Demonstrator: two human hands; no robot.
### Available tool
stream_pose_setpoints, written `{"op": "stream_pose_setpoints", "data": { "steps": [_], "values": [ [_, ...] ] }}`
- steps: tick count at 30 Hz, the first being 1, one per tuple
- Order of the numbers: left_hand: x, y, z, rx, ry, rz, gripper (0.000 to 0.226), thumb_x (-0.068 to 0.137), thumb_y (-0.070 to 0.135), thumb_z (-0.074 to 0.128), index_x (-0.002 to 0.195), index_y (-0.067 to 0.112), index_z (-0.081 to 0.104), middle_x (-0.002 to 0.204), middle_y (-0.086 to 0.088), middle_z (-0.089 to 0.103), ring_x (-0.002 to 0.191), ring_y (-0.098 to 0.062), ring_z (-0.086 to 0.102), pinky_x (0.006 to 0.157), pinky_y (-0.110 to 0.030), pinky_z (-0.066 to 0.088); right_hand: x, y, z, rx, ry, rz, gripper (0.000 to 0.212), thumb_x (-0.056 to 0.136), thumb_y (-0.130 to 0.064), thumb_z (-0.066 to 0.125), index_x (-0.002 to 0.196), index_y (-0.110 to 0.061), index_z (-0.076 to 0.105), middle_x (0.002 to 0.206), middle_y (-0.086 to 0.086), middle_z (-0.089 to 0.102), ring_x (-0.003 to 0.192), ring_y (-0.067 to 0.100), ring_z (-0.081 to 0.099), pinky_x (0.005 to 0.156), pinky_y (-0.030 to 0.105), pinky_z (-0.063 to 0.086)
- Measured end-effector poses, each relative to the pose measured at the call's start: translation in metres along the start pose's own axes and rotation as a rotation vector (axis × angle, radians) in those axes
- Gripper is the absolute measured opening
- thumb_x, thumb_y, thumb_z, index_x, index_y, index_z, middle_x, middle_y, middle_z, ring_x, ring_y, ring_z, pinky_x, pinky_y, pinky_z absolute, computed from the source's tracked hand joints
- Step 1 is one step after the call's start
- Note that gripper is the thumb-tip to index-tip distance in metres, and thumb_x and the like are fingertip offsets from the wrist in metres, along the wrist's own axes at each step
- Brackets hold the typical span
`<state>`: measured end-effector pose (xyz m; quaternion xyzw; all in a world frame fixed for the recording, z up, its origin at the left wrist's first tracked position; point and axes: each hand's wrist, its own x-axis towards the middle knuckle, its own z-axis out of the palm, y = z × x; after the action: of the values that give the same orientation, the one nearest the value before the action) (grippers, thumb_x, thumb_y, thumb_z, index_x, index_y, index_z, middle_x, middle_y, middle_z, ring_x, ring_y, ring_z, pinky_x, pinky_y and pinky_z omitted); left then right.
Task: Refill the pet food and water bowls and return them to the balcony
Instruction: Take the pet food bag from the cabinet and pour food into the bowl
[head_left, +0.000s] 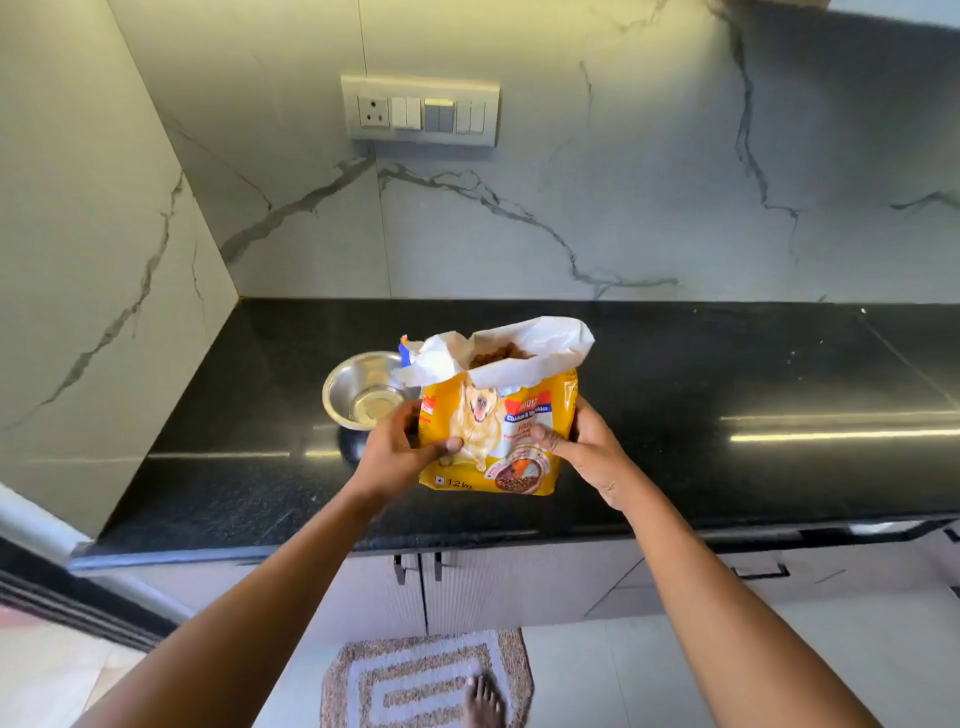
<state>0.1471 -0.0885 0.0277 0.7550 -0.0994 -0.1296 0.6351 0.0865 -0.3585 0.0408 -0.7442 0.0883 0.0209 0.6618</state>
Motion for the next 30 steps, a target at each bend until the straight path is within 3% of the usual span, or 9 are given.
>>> {"op": "stream_pose_setpoints", "data": {
  "steps": [4,9,14,18,22,27,30],
  "values": [
    [0.015,0.065,-0.01,-0.016,0.041,0.132,0.058,0.077,0.034,0.087,0.124,0.013,0.06,0.109,-0.005,0.075,0.095,-0.021,0.074,0.073,-0.031,0.062,0.001,-0.063,-0.005,0.009,0.092,-0.168,0.065,0.083,-0.044,0.08,0.139,-0.022,0.057,0.13,-0.001,0.074,0.119,0.016,0.072,0.1,0.039,0.059],
    [0.027,0.146,-0.018,-0.044,0.058,0.272,0.059,0.074,0.041,0.085,0.119,0.011,0.062,0.104,-0.01,0.075,0.093,-0.029,0.075,0.078,-0.044,0.064,-0.005,-0.141,-0.01,0.001,0.199,-0.344,0.058,0.085,-0.047,0.074,0.134,-0.019,0.06,0.124,-0.002,0.076,0.112,0.016,0.075,0.091,0.032,0.061],
    [0.038,0.233,-0.017,-0.042,0.079,0.461,0.059,0.072,0.053,0.081,0.113,0.013,0.067,0.096,-0.006,0.077,0.083,-0.024,0.076,0.066,-0.039,0.062,-0.007,-0.218,-0.028,0.024,0.354,-0.513,0.054,0.084,-0.049,0.074,0.125,-0.014,0.066,0.117,0.004,0.079,0.106,0.023,0.077,0.093,0.045,0.062],
    [0.053,0.312,-0.016,-0.025,0.087,0.567,0.058,0.077,0.054,0.08,0.115,0.012,0.066,0.099,-0.006,0.078,0.085,-0.022,0.077,0.071,-0.04,0.064,-0.004,-0.294,-0.053,-0.003,0.424,-0.641,0.036,0.086,-0.05,0.073,0.111,-0.024,0.071,0.11,0.0,0.081,0.102,0.022,0.078,0.086,0.04,0.063],
    [0.079,0.392,-0.009,-0.046,0.096,0.651,0.051,0.082,0.046,0.08,0.114,0.008,0.068,0.102,-0.009,0.078,0.089,-0.023,0.077,0.076,-0.041,0.064,0.012,-0.371,-0.088,-0.052,0.509,-0.785,0.043,0.093,-0.048,0.075,0.121,-0.015,0.073,0.113,0.007,0.081,0.102,0.027,0.079,0.088,0.043,0.064],
    [0.132,0.475,0.011,-0.038,0.074,0.687,0.029,0.09,0.036,0.075,0.109,0.015,0.069,0.102,-0.003,0.076,0.091,-0.019,0.075,0.08,-0.037,0.063,0.046,-0.447,-0.131,-0.099,0.514,-0.776,0.044,0.099,-0.048,0.068,0.13,-0.017,0.069,0.111,0.001,0.081,0.092,0.016,0.081,0.074,0.031,0.062],
    [0.184,0.506,0.03,-0.021,0.14,0.659,0.037,0.088,0.036,0.076,0.114,0.01,0.068,0.105,-0.007,0.075,0.095,-0.024,0.074,0.086,-0.044,0.061,0.082,-0.474,-0.158,-0.08,0.487,-0.738,0.039,0.103,-0.041,0.064,0.132,-0.016,0.067,0.108,-0.001,0.081,0.085,0.012,0.08,0.07,0.03,0.06]
  ]
}}
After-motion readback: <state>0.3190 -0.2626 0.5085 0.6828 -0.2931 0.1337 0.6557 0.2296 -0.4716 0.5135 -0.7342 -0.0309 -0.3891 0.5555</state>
